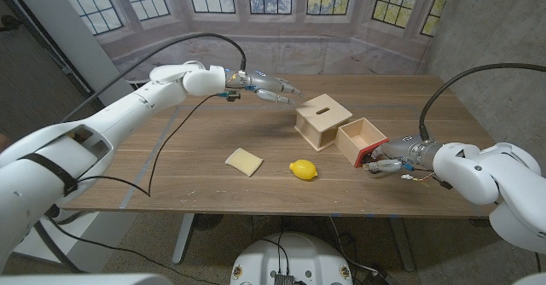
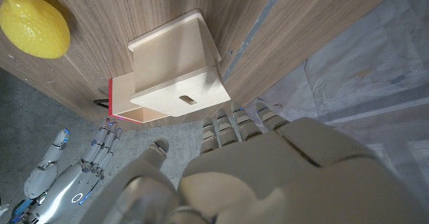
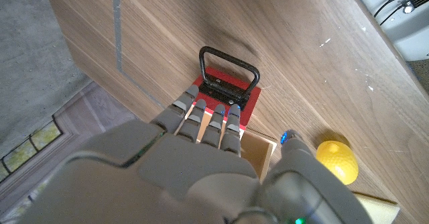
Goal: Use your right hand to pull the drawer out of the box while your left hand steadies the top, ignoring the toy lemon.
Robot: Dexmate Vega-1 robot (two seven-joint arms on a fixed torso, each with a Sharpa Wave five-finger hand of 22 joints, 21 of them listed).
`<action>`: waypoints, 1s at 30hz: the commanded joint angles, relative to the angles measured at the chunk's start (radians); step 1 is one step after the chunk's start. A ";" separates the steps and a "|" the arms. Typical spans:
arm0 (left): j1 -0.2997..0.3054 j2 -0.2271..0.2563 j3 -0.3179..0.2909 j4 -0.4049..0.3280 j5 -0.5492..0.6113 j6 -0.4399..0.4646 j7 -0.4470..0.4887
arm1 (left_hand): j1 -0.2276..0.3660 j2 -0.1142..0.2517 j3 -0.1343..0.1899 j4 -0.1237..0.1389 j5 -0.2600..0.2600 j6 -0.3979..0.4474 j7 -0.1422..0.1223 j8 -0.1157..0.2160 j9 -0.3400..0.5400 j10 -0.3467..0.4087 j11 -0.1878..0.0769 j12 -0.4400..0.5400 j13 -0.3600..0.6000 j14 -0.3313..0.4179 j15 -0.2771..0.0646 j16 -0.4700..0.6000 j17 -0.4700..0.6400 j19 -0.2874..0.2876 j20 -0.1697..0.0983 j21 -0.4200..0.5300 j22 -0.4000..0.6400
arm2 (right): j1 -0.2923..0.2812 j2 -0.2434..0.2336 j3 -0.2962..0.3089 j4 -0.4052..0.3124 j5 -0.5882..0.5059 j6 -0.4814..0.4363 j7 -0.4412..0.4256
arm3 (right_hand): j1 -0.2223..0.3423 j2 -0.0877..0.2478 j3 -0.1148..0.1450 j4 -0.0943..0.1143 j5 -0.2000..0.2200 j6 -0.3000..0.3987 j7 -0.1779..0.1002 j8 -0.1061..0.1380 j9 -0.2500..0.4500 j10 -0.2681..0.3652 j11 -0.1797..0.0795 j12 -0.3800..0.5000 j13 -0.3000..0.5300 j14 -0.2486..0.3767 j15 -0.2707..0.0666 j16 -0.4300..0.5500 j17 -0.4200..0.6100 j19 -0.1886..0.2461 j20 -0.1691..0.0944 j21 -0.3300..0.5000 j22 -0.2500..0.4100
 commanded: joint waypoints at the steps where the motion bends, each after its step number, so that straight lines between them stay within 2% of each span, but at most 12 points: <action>1: 0.075 0.051 -0.060 -0.104 -0.027 0.074 0.013 | -0.003 0.003 0.003 -0.005 0.005 -0.005 -0.002 -0.003 0.001 -0.001 0.003 0.003 0.002 -0.001 0.002 0.004 0.002 0.005 0.006 0.005 0.002 | -0.028 0.116 0.041 -0.006 -0.101 0.089 0.027 | 0.004 -0.008 0.002 -0.007 0.004 0.017 -0.005 0.006 0.001 0.022 0.002 0.008 0.005 0.014 -0.069 0.005 -0.001 0.012 -0.004 0.004 0.000; 11: 0.142 0.099 -0.105 -0.201 -0.011 0.149 0.031 | -0.003 0.003 0.004 -0.006 0.005 -0.004 -0.001 -0.003 0.001 -0.003 0.004 0.003 0.002 -0.001 0.002 0.004 0.002 0.005 0.006 0.005 0.001 | -0.001 0.189 0.031 0.003 -0.166 0.160 0.045 | 0.004 -0.009 0.003 -0.010 0.004 0.021 -0.004 0.005 0.002 0.029 0.011 0.007 0.005 0.020 -0.068 0.006 -0.001 0.008 0.007 0.001 0.000; 25: 0.192 0.124 -0.143 -0.258 -0.020 0.214 0.050 | -0.002 0.003 0.006 -0.007 0.005 -0.007 -0.002 -0.004 0.001 -0.007 0.004 0.002 0.002 -0.003 0.003 0.004 0.002 0.006 0.008 0.005 0.001 | 0.030 0.292 0.008 0.015 -0.255 0.219 0.033 | 0.002 -0.010 0.004 -0.012 0.005 0.032 0.000 0.006 0.002 0.039 0.015 0.008 0.006 0.026 -0.068 0.006 -0.001 0.011 0.009 0.000 0.000; 30: 0.216 0.146 -0.164 -0.303 0.008 0.257 0.073 | -0.002 0.003 0.006 -0.007 0.005 -0.007 -0.003 -0.004 0.001 -0.008 0.004 0.002 0.002 -0.003 0.004 0.004 0.002 0.006 0.007 0.005 0.002 | 0.036 0.323 0.012 0.014 -0.270 0.227 0.051 | 0.002 -0.010 0.004 -0.013 0.005 0.035 0.000 0.006 0.002 0.042 0.017 0.008 0.006 0.027 -0.067 0.006 -0.001 0.011 0.008 0.000 0.000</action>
